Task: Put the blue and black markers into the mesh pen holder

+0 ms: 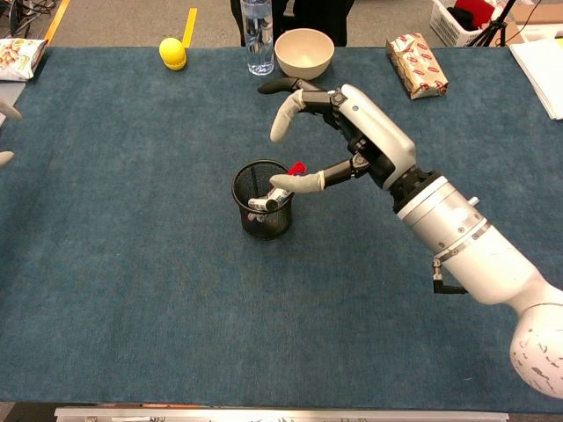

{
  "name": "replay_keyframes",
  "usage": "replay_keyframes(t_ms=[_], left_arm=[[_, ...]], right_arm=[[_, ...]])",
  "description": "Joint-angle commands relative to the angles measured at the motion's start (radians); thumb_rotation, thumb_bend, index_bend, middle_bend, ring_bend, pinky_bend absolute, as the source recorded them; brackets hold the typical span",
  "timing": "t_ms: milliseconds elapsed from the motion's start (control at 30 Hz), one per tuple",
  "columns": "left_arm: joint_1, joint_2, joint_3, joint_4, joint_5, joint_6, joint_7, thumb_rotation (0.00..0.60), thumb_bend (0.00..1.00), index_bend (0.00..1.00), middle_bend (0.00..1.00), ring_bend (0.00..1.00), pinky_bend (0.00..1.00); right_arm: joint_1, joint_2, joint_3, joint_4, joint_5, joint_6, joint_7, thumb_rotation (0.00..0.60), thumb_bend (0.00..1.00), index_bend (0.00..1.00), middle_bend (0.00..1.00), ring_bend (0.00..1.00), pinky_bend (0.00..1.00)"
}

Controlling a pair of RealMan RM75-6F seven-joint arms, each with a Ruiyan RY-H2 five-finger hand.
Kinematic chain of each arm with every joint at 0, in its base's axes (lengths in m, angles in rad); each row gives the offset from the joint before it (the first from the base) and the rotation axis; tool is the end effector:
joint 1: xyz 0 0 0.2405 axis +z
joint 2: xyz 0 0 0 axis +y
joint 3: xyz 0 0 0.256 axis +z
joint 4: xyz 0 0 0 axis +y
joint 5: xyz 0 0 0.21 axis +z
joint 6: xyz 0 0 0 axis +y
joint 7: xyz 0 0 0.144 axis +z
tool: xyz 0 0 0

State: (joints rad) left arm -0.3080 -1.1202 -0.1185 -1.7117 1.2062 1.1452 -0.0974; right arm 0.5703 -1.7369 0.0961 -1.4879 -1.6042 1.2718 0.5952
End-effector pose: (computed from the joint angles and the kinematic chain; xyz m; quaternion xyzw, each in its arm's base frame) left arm -0.2868 0.2528 0.1244 -0.5632 -0.5321 -0.3854 0.5011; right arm -0.1060 -0.2594 -0.0388 0.5294 -0.5651 0.6265 0.0888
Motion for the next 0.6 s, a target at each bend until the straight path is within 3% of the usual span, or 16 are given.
replay_keyframes(t_ms=[33, 300, 600], left_arm=[[0.000, 0.001, -0.004, -0.006, 0.007, 0.008, 0.000, 0.600, 0.31, 0.32, 0.00, 0.00, 0.16], [0.001, -0.012, -0.015, -0.018, 0.040, 0.052, 0.015, 0.600, 0.31, 0.35, 0.01, 0.00, 0.16], [0.025, -0.023, -0.021, -0.034, 0.060, 0.135, 0.064, 0.600, 0.31, 0.36, 0.02, 0.00, 0.17]], right_arm=[[-0.019, 0.089, 0.016, -0.038, -0.020, 0.043, -0.119, 0.600, 0.00, 0.55, 0.20, 0.07, 0.15], [-0.092, 0.291, -0.013, -0.072, -0.015, 0.079, -0.456, 0.600, 0.00, 0.55, 0.22, 0.07, 0.15], [-0.217, 0.485, -0.096, -0.046, -0.037, 0.167, -0.661, 0.600, 0.00, 0.55, 0.24, 0.07, 0.15]])
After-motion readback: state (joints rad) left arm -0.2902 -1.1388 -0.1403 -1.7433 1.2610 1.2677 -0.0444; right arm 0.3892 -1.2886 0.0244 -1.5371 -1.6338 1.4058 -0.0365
